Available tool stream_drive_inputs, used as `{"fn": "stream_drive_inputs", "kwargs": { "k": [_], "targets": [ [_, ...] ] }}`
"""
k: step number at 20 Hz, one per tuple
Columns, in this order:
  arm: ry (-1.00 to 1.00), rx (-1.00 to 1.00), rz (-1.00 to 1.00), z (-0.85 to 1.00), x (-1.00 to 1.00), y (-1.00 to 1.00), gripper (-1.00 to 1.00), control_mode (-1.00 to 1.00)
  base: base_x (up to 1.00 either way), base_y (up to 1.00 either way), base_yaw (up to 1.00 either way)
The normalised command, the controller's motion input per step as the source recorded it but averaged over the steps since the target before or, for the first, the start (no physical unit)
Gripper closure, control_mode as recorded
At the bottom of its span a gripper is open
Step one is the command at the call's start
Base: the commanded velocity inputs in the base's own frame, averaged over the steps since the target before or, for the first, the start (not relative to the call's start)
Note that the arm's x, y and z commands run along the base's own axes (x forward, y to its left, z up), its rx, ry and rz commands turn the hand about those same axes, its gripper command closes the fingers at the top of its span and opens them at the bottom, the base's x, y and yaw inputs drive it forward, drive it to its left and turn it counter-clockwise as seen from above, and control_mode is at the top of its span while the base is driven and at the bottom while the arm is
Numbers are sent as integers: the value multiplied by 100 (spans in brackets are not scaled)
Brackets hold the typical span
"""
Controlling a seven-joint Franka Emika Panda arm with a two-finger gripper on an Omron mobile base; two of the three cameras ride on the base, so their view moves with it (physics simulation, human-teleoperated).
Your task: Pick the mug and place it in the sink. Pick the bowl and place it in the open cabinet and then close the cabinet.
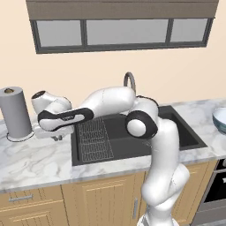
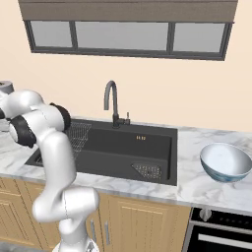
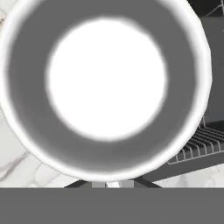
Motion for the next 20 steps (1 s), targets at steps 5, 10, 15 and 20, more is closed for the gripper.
{"fn": "stream_drive_inputs", "kwargs": {
  "k": [5,10,15,20],
  "targets": [
    [-25,21,-16,-9,-70,-100,100,-100,0,0,0],
    [-22,16,-10,20,-43,-75,100,-100,0,0,0],
    [-3,6,-15,24,-2,-58,100,-100,0,0,0],
    [23,20,-21,4,14,-67,100,-100,0,0,0]
  ]
}}
